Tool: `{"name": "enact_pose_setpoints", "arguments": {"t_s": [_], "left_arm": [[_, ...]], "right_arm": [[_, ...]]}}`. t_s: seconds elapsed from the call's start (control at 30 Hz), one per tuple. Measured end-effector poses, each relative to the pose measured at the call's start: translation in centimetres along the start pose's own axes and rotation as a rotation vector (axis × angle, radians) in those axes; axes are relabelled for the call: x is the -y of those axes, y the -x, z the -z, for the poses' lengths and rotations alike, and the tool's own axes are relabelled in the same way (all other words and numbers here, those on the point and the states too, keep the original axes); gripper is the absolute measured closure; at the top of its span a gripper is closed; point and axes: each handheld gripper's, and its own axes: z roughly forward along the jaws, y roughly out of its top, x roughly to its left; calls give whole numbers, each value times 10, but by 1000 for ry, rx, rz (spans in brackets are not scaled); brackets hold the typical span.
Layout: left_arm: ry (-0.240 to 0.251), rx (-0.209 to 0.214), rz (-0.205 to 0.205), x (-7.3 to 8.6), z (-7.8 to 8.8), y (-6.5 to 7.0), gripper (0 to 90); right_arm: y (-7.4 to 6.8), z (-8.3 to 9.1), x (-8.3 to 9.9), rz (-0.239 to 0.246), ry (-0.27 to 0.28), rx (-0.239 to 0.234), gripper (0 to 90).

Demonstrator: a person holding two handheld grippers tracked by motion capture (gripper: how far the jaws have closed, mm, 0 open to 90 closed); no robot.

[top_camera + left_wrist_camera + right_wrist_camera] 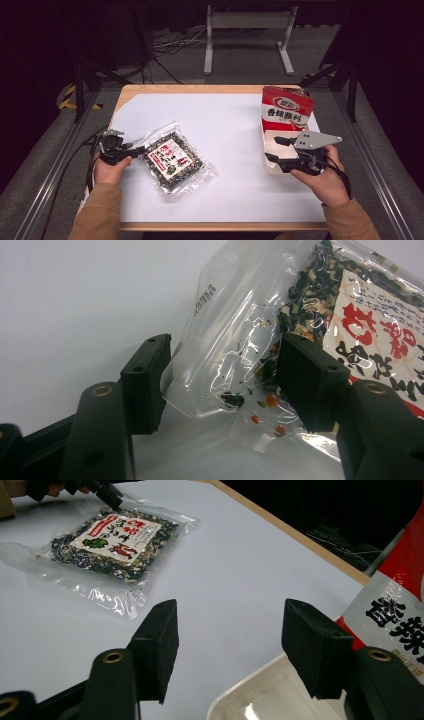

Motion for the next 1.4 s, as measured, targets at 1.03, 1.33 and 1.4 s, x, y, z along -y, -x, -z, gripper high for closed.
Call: {"name": "enact_pose_setpoints", "arguments": {"t_s": [1.03, 1.33, 1.4], "left_arm": [[14, 76, 107, 6, 6, -10, 759], [-6, 36, 81, 5, 6, -7, 888], [3, 29, 80, 4, 9, -6, 890]], "right_arm": [[-2, -2, 0, 12, 3, -14, 398], [-3, -4, 0, 17, 4, -17, 395], [-3, -4, 0, 19, 4, -17, 395]]}}
